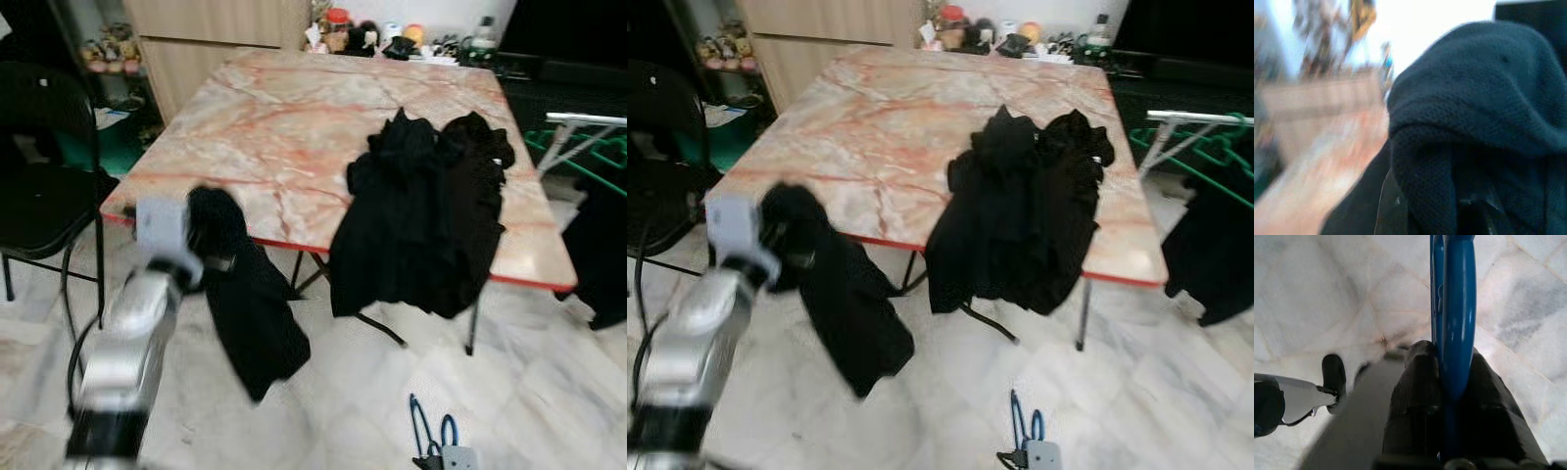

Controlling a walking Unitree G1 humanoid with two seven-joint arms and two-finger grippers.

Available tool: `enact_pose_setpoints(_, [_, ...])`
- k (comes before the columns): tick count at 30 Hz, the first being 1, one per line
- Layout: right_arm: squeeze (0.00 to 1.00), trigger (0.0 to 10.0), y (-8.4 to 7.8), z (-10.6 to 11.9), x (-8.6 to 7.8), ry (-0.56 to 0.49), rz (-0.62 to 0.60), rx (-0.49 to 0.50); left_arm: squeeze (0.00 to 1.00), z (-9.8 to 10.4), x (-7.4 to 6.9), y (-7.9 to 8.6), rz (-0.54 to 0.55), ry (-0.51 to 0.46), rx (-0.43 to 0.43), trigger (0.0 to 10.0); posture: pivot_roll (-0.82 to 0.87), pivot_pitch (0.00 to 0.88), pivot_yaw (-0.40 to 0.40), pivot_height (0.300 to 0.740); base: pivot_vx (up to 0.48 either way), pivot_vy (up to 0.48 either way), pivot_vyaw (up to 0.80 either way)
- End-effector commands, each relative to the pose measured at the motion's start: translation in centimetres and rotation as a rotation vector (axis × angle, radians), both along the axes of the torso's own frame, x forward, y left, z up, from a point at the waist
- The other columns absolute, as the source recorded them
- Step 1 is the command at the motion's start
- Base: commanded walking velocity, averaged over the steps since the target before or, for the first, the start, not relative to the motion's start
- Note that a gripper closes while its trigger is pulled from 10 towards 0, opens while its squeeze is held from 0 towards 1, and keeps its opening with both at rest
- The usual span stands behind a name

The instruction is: Hang hanger

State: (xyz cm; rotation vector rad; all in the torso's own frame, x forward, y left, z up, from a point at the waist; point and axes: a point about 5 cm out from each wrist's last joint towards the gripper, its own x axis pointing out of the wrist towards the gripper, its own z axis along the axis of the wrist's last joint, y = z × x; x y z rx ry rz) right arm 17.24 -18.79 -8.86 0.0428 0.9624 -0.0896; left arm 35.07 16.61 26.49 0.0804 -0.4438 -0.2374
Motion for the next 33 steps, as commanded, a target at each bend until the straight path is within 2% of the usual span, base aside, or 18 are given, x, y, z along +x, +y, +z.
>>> enact_pose_setpoints(1, [0.00,10.0,-0.5,-0.2,-0.6,0.025,-0.009,-0.008,0.00,3.3,0.9,-2.7,-0.084,-0.128,0.027,10.0,0.14,0.091,-0.006,0.740,0.480,0.000,0.00])
enact_pose_setpoints(4, [0.00,10.0,-0.4,-0.2,-0.5,0.024,0.000,-0.008,0.00,7.1,2.1,-4.9,-0.133,-0.214,0.040,10.0,0.14,0.078,0.002,0.740,0.480,0.000,0.00])
enact_pose_setpoints(5, [0.00,10.0,-0.2,-0.2,-0.4,0.019,-0.003,-0.006,0.00,9.3,2.6,-6.4,-0.166,-0.247,0.047,10.0,0.13,0.067,0.007,0.740,0.480,0.000,0.00])
enact_pose_setpoints(6, [0.00,10.0,-0.2,-0.2,-0.4,0.019,-0.003,-0.006,0.00,9.3,2.6,-6.4,-0.166,-0.247,0.047,10.0,0.13,0.067,0.007,0.740,0.480,0.000,0.00])
enact_pose_setpoints(7, [0.00,10.0,0.1,-0.2,-0.3,0.013,-0.010,-0.003,0.00,11.2,3.0,-8.3,-0.201,-0.267,0.066,10.0,0.12,0.061,0.011,0.740,0.480,0.000,0.00])
enact_pose_setpoints(8, [0.00,10.0,0.1,-0.2,-0.3,0.013,-0.010,-0.003,0.00,11.2,3.0,-8.3,-0.201,-0.267,0.066,10.0,0.12,0.061,0.011,0.740,0.480,0.000,0.00])
enact_pose_setpoints(11, [0.00,10.0,0.4,-0.2,-0.2,0.011,-0.019,-0.006,0.00,13.3,2.9,-10.8,-0.235,-0.297,0.067,10.0,0.12,0.056,0.014,0.740,0.480,0.000,0.00])
enact_pose_setpoints(16, [0.00,10.0,0.8,-0.4,-0.7,0.024,-0.013,-0.006,0.00,14.4,3.1,-12.1,-0.228,-0.285,0.079,10.0,0.13,0.051,0.015,0.740,0.480,0.000,0.00])
enact_pose_setpoints(18, [0.00,10.0,0.7,-0.5,-1.0,0.030,-0.012,-0.006,0.00,14.0,3.6,-12.0,-0.212,-0.233,0.068,10.0,0.13,0.053,0.016,0.740,0.480,0.000,0.00])
enact_pose_setpoints(20, [0.00,10.0,-0.2,-0.6,-1.6,0.037,-0.018,-0.012,0.00,11.4,4.7,-12.3,-0.306,-0.033,-0.021,10.0,0.13,0.058,0.017,0.740,0.000,0.000,0.00])
enact_pose_setpoints(21, [0.00,10.0,-0.4,-0.6,-1.7,0.039,-0.020,-0.014,0.00,10.7,4.9,-12.4,-0.337,0.011,-0.039,10.0,0.13,0.058,0.017,0.740,0.000,0.000,0.00])
enact_pose_setpoints(22, [0.00,10.0,-1.1,-0.7,-2.0,0.044,-0.025,-0.020,0.00,9.2,4.9,-12.4,-0.350,0.056,0.015,10.0,0.12,0.061,0.020,0.740,0.000,0.000,0.00])
enact_pose_setpoints(25, [0.00,10.0,-2.4,-0.6,-2.5,0.051,-0.036,-0.031,0.00,7.4,4.4,-11.8,-0.401,0.117,-0.078,10.0,0.12,0.064,0.017,0.740,0.000,0.000,0.00])
enact_pose_setpoints(26, [0.00,10.0,-3.5,-0.5,-2.7,0.051,-0.046,-0.039,0.00,5.3,3.5,-11.0,-0.405,0.114,0.043,10.0,0.12,0.071,0.017,0.740,0.000,0.000,0.00])
enact_pose_setpoints(27, [0.00,10.0,-3.8,-0.4,-2.8,0.050,-0.049,-0.041,0.00,4.5,3.3,-10.8,-0.402,0.116,0.092,10.0,0.12,0.072,0.017,0.740,0.000,0.000,0.00])
enact_pose_setpoints(30, [0.00,10.0,-4.6,-0.3,-2.9,0.048,-0.055,-0.047,0.00,0.8,2.6,-9.2,-0.369,0.257,0.037,10.0,0.12,0.082,0.017,0.740,0.000,0.000,0.00])
enact_pose_setpoints(31, [0.00,10.0,-4.8,-0.3,-2.9,0.050,-0.052,-0.050,1.00,-1.9,1.2,-8.1,-0.360,0.324,0.024,10.0,0.13,0.091,0.014,0.740,0.000,0.000,0.00])
enact_pose_setpoints(33, [0.00,10.0,-4.8,-0.3,-3.0,0.052,-0.049,-0.050,1.00,-2.9,0.4,-7.6,-0.347,0.342,0.023,10.0,0.13,0.092,0.013,0.740,0.000,0.000,0.00])
